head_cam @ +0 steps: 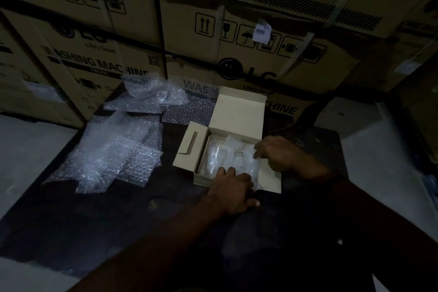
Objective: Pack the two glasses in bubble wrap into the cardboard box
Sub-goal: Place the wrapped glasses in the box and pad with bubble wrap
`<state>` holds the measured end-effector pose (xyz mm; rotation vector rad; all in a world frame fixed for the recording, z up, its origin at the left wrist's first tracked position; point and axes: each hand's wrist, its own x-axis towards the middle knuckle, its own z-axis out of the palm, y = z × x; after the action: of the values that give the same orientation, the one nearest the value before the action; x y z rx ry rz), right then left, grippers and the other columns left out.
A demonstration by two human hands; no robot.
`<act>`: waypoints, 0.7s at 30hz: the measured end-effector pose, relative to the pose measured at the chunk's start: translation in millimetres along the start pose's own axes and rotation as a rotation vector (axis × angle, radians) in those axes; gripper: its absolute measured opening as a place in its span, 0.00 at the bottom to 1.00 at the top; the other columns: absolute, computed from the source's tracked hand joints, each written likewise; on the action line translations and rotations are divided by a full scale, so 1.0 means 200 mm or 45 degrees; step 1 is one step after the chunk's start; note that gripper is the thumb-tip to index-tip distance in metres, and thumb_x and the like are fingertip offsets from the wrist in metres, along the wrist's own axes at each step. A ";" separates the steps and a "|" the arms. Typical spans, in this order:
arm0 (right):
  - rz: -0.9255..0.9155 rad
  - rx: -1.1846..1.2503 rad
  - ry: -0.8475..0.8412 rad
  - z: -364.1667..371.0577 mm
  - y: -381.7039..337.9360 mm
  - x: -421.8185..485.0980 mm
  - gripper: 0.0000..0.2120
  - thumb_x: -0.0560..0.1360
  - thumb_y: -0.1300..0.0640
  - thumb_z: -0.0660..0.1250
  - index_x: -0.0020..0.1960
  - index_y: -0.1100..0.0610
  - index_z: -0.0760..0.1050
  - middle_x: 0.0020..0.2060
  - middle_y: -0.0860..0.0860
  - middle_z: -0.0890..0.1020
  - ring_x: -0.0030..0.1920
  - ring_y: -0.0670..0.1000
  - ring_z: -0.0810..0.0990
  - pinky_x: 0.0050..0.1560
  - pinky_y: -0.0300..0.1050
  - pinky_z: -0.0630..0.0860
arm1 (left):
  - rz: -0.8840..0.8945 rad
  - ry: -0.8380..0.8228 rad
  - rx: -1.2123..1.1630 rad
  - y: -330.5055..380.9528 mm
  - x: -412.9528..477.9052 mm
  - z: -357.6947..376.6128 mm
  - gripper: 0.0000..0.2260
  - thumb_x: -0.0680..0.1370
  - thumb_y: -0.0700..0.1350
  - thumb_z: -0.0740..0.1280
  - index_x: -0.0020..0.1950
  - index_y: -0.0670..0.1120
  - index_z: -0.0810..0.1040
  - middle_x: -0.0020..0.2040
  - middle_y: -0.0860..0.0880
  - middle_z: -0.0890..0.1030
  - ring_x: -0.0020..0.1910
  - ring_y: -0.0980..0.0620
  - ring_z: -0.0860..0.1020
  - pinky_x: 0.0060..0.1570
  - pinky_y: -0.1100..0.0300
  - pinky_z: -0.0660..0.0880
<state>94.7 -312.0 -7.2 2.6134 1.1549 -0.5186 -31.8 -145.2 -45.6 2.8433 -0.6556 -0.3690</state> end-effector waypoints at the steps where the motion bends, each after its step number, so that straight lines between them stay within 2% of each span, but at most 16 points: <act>1: 0.006 -0.040 -0.052 0.00 -0.01 0.00 0.27 0.70 0.64 0.61 0.66 0.47 0.74 0.70 0.47 0.70 0.68 0.52 0.66 0.65 0.48 0.64 | 0.002 0.007 0.042 0.00 0.00 0.00 0.27 0.75 0.67 0.56 0.66 0.52 0.73 0.70 0.49 0.68 0.62 0.43 0.67 0.60 0.46 0.60; 4: 0.046 -0.089 -0.088 -0.02 -0.04 0.01 0.24 0.73 0.60 0.60 0.66 0.44 0.73 0.72 0.45 0.67 0.68 0.53 0.64 0.65 0.50 0.61 | 0.021 0.150 0.069 0.02 0.01 0.00 0.27 0.76 0.65 0.57 0.66 0.50 0.74 0.72 0.47 0.64 0.62 0.42 0.68 0.59 0.47 0.62; 6: 0.043 -0.138 -0.089 -0.03 -0.05 0.02 0.22 0.75 0.57 0.60 0.67 0.43 0.72 0.72 0.45 0.66 0.68 0.55 0.63 0.67 0.52 0.60 | 0.083 0.191 0.041 0.03 0.02 0.00 0.28 0.76 0.65 0.58 0.71 0.50 0.68 0.72 0.48 0.67 0.60 0.43 0.71 0.58 0.47 0.63; 8: 0.056 -0.165 -0.151 -0.03 -0.07 0.02 0.22 0.76 0.56 0.59 0.69 0.42 0.70 0.73 0.45 0.64 0.69 0.56 0.61 0.68 0.54 0.59 | 0.110 0.114 0.071 0.02 0.02 -0.01 0.30 0.76 0.66 0.57 0.73 0.52 0.64 0.72 0.49 0.68 0.60 0.43 0.71 0.58 0.47 0.63; 13: 0.072 -0.165 -0.173 -0.01 -0.09 0.05 0.23 0.77 0.56 0.57 0.70 0.42 0.68 0.74 0.47 0.63 0.71 0.59 0.58 0.70 0.56 0.57 | 0.014 0.006 0.178 -0.01 0.01 -0.03 0.29 0.77 0.68 0.53 0.69 0.51 0.70 0.70 0.50 0.70 0.61 0.42 0.69 0.59 0.46 0.60; 16: 0.082 0.098 0.000 0.00 -0.06 0.04 0.24 0.72 0.63 0.60 0.67 0.49 0.73 0.70 0.50 0.68 0.68 0.56 0.66 0.67 0.50 0.64 | -0.003 -0.031 0.197 0.00 0.00 -0.03 0.29 0.77 0.68 0.52 0.69 0.51 0.70 0.71 0.50 0.69 0.63 0.42 0.68 0.60 0.45 0.59; 18: 0.079 0.259 0.155 0.01 -0.02 0.02 0.24 0.67 0.69 0.61 0.60 0.53 0.77 0.63 0.52 0.74 0.62 0.54 0.72 0.61 0.45 0.70 | -0.026 -0.051 0.193 0.01 0.01 -0.04 0.30 0.76 0.68 0.52 0.69 0.51 0.70 0.71 0.50 0.69 0.64 0.42 0.67 0.60 0.45 0.58; 20: 0.031 0.257 0.176 0.01 -0.01 0.00 0.23 0.64 0.69 0.61 0.55 0.54 0.79 0.57 0.51 0.78 0.58 0.53 0.76 0.57 0.43 0.71 | -0.039 -0.077 0.182 0.02 0.02 -0.03 0.30 0.76 0.68 0.53 0.70 0.51 0.70 0.71 0.50 0.69 0.65 0.41 0.67 0.62 0.43 0.58; 21: 0.011 0.230 0.149 0.01 -0.01 -0.01 0.23 0.64 0.69 0.62 0.55 0.54 0.80 0.57 0.50 0.79 0.58 0.53 0.76 0.57 0.43 0.71 | -0.040 -0.092 0.180 0.02 0.02 -0.03 0.30 0.76 0.68 0.54 0.70 0.50 0.69 0.70 0.49 0.69 0.65 0.41 0.67 0.62 0.43 0.58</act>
<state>90.9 -312.3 -8.5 2.8358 1.1814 -0.4952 -27.5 -150.2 -39.3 2.9893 -0.6766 -0.4492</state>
